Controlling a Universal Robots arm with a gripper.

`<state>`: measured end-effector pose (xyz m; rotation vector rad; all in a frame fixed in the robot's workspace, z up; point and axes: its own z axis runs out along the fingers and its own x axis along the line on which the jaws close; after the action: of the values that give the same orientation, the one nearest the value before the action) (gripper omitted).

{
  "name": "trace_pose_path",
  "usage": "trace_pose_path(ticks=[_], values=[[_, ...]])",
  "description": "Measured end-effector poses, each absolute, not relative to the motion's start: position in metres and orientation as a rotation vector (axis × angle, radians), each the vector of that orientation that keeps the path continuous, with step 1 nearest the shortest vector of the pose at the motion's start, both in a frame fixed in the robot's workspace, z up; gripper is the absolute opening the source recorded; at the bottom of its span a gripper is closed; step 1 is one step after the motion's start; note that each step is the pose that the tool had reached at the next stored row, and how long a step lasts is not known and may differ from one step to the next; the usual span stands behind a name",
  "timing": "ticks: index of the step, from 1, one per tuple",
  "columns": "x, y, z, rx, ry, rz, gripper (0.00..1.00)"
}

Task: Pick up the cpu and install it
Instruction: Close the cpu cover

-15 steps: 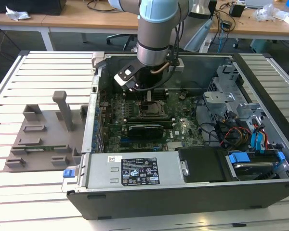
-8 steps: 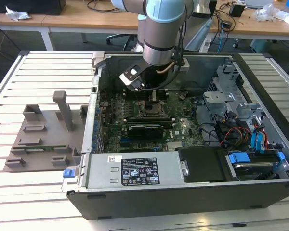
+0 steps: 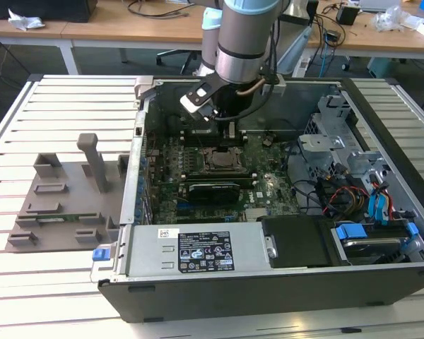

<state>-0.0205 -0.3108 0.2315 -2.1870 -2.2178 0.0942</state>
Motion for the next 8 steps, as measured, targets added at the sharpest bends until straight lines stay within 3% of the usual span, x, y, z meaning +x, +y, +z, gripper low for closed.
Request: trace_pose_path(ticks=[8], values=[[-0.0205, -0.3108, 0.2413, -2.187, -2.218, 0.094, 0.11]])
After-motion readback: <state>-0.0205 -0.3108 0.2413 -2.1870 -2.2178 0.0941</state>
